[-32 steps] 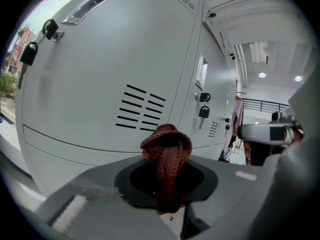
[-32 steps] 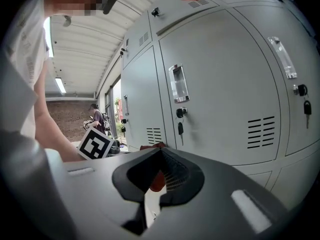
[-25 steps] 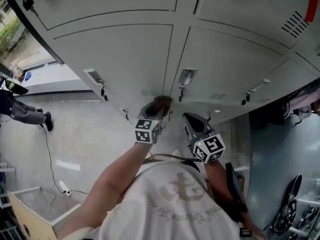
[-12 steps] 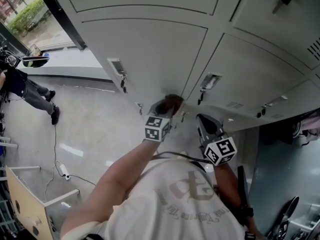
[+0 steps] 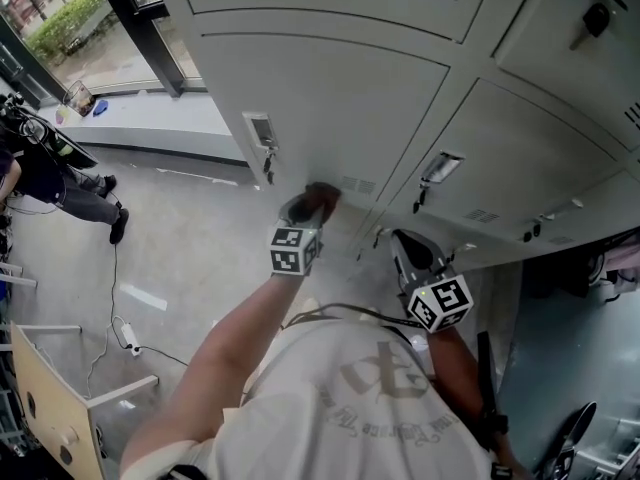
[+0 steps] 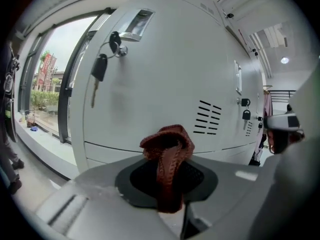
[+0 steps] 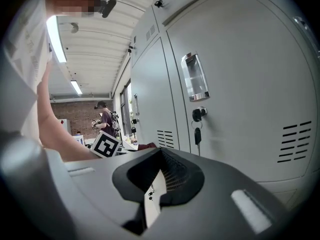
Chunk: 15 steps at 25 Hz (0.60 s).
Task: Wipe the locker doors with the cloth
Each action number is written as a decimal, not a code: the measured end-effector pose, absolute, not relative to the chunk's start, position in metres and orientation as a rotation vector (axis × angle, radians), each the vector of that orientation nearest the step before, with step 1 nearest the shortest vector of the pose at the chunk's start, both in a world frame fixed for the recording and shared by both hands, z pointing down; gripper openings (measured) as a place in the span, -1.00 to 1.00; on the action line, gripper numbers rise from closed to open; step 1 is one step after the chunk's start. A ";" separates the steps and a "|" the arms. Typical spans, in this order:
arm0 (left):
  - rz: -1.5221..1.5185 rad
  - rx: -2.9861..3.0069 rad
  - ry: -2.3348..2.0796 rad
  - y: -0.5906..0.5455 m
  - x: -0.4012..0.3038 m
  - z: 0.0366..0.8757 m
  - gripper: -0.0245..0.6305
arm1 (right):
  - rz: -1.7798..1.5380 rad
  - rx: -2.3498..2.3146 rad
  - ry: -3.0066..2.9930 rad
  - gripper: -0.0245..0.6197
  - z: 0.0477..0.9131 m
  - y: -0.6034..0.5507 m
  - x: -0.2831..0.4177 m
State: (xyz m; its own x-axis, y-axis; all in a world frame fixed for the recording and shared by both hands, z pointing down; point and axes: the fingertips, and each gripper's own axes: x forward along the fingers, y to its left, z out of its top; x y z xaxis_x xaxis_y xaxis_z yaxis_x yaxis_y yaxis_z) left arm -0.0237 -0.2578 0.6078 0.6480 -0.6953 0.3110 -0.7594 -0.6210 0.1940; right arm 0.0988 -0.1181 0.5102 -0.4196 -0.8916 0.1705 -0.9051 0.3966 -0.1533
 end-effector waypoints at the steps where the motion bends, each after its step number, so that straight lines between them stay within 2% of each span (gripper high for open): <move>1: 0.297 2.556 -1.177 -0.261 -0.031 0.608 -0.66 | 0.347 1.658 -2.572 -0.90 0.511 -0.118 0.097; 15: 0.331 2.490 -1.330 -0.301 -0.119 0.610 -0.66 | 0.370 1.661 -2.555 -0.90 0.519 -0.116 0.067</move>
